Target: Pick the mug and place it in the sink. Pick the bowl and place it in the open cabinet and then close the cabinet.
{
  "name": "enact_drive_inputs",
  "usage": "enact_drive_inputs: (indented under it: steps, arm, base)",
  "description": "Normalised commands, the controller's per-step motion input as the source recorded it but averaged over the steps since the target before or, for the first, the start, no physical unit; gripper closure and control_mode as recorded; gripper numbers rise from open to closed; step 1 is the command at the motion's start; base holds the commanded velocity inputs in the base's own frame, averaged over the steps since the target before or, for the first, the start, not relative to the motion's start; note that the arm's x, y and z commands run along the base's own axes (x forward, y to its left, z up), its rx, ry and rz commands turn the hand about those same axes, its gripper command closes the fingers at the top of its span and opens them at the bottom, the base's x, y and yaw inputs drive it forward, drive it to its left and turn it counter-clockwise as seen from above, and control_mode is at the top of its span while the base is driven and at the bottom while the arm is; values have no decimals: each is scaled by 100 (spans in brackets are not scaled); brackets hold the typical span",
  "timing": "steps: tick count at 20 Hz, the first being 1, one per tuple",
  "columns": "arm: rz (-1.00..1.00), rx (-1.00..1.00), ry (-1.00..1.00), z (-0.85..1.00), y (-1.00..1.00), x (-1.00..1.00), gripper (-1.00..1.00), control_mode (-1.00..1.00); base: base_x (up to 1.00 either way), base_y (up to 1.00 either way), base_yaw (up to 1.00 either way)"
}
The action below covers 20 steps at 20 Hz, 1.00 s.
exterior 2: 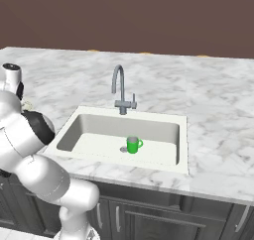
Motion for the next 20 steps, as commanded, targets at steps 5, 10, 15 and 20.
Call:
enact_drive_inputs:
  steps: [5,10,15,20]
  arm:
    - [0,1,-6,-15,0,16,-100,-100]
    - [1,0,-11,-8,0,15,-100,-100]
    - [0,1,-4,-9,0,23,-100,-100]
    - [0,6,0,-10,0,30,-100,-100]
  base:
    - [0,0,0]
    - [0,0,0]
    - [0,0,0]
    - [0,0,0]
